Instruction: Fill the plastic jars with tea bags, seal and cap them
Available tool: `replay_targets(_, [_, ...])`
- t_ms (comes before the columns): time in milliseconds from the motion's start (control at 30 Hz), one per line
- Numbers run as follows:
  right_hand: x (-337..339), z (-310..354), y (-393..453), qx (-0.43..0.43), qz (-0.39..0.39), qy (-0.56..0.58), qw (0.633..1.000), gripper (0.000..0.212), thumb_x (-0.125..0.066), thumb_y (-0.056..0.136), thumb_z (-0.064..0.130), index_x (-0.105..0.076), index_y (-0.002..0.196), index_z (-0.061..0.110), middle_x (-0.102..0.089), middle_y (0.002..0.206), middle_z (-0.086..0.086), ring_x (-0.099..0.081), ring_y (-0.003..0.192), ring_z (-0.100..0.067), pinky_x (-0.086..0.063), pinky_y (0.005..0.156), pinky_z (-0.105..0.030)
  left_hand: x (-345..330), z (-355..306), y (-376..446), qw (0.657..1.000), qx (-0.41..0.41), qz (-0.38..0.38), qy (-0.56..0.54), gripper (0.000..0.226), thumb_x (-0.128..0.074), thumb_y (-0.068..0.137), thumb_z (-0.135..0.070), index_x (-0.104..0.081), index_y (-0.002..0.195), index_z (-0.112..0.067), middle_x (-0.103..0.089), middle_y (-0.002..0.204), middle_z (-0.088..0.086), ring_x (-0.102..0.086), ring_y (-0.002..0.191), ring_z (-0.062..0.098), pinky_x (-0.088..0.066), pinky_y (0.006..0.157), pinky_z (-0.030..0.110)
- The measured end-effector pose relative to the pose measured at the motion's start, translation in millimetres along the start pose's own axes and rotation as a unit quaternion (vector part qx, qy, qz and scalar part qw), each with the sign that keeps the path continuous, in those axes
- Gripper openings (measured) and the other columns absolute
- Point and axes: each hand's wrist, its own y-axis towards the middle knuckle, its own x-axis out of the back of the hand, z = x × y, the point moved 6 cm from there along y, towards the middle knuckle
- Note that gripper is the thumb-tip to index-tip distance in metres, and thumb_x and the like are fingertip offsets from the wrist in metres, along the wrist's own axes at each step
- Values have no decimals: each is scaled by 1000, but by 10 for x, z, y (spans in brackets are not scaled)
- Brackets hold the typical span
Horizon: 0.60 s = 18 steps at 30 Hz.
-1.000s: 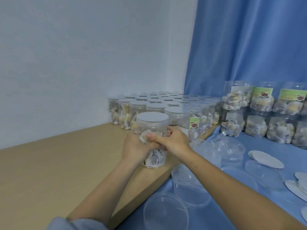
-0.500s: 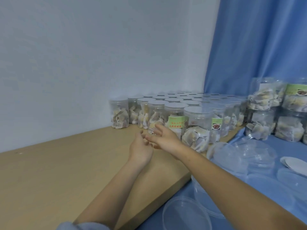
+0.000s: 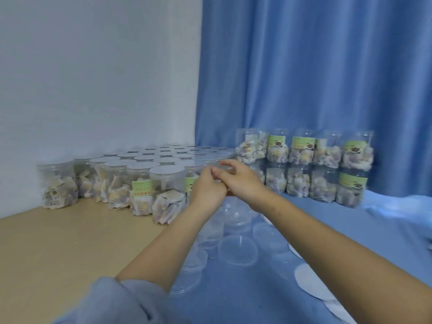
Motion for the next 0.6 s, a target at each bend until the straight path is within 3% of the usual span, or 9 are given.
replay_targets(100, [683,-154,-129,-24,-45,18,999,41,-62,88,35,-55,126,20,-63,115,-6,-64,100,-25,-55,85,-45,-619,-317,-82,998,-19,62,-18,24,-51,84,-7,-51,108,-6,-64,105,16,-62,98,33,-52,86,49])
replay_targets(233, [1318,-322,-214,-29,-88,26,995,41,-60,89,36,-55,127,21,-63,116,-5,-65,98,-23,-56,84,-45,-1235,-608,-114,992,-45,120,-12,19,-49,85,-8,-47,104,-14,-65,104,12,-62,98,34,-51,85,49])
replay_targets(333, [1579,-440,-167,-27,-117,40,992,37,-57,91,36,-56,126,24,-63,112,-2,-65,94,-20,-58,79,-43,-1496,-682,-6,990,-42,133,-7,25,-52,87,-16,-47,112,-14,-64,106,4,-62,94,26,-53,75,39])
replay_targets(400, [1665,-512,-76,-23,-129,40,991,37,-54,92,39,-55,127,27,-62,110,1,-64,94,-18,-59,74,-38,-1569,-696,139,990,-47,132,11,35,-55,88,-23,-46,120,-14,-60,107,2,-58,90,20,-45,67,29])
replay_targets(467, [1705,-593,60,-24,-138,40,989,37,-50,93,41,-54,128,30,-62,108,5,-62,93,-14,-57,67,-30,-1584,-681,345,990,-49,131,30,38,-60,86,-30,-45,118,-15,-58,106,2,-57,91,20,-42,70,28])
replay_targets(533, [1720,-698,231,-31,-146,45,988,37,-49,94,42,-52,129,32,-61,102,9,-61,90,-12,-56,71,-31,-1571,-615,607,987,-39,141,64,40,-65,83,-29,-41,112,-18,-58,101,2,-59,88,23,-50,74,33])
replay_targets(600, [1725,-822,420,-44,-155,31,986,39,-51,92,43,-51,130,33,-58,97,15,-61,91,-13,-55,84,-40,-1586,-490,894,977,-4,182,110,52,-67,81,-23,-35,121,-14,-55,104,6,-63,88,29,-56,75,41])
